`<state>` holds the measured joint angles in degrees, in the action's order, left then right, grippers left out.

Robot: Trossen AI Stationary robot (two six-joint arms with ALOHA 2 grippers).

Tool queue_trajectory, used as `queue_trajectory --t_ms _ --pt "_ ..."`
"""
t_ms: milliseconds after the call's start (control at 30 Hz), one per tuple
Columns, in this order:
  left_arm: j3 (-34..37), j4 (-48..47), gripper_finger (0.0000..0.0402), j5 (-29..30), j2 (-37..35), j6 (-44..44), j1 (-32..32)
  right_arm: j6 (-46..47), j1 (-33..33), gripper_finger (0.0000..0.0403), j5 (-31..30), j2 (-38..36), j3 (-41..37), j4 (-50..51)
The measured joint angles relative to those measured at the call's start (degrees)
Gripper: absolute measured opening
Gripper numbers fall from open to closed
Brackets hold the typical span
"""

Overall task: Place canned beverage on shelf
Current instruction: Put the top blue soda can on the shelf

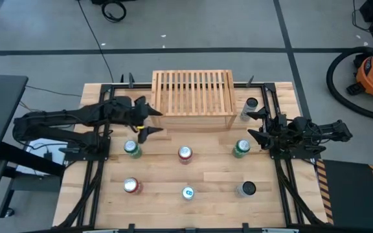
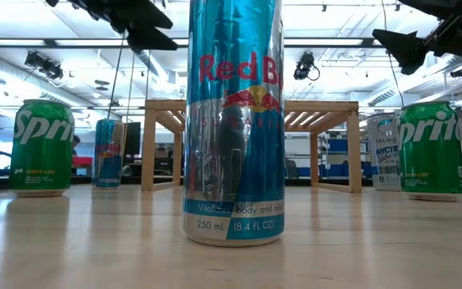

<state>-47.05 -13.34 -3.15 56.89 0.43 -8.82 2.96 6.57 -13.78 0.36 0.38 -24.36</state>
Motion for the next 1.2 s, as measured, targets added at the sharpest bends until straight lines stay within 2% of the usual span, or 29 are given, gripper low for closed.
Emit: queue_trajectory --t_ms 300,533,867,1000,1200 --pt "0.0 5.5 0.0315 0.0 7.7 -0.2 3.6 0.0 0.0 0.0387 -0.1 0.0 0.0 0.3" --pt "0.0 3.7 0.0315 0.5 8.5 0.9 4.2 -0.1 0.0 0.0387 -0.1 0.0 0.0 0.2" --pt "0.0 -13.0 0.0316 4.9 0.6 3.7 -6.2 -0.1 0.0 0.0387 -0.1 0.0 0.0 1.4" --pt "0.0 -19.2 0.0315 4.8 -0.7 3.4 -10.8 -0.1 0.0 0.0387 -0.1 0.0 0.0 1.4" --pt "0.0 -23.5 0.0315 4.8 -0.8 4.8 -15.7 -0.1 0.0 0.0387 -0.1 0.0 0.0 1.3"
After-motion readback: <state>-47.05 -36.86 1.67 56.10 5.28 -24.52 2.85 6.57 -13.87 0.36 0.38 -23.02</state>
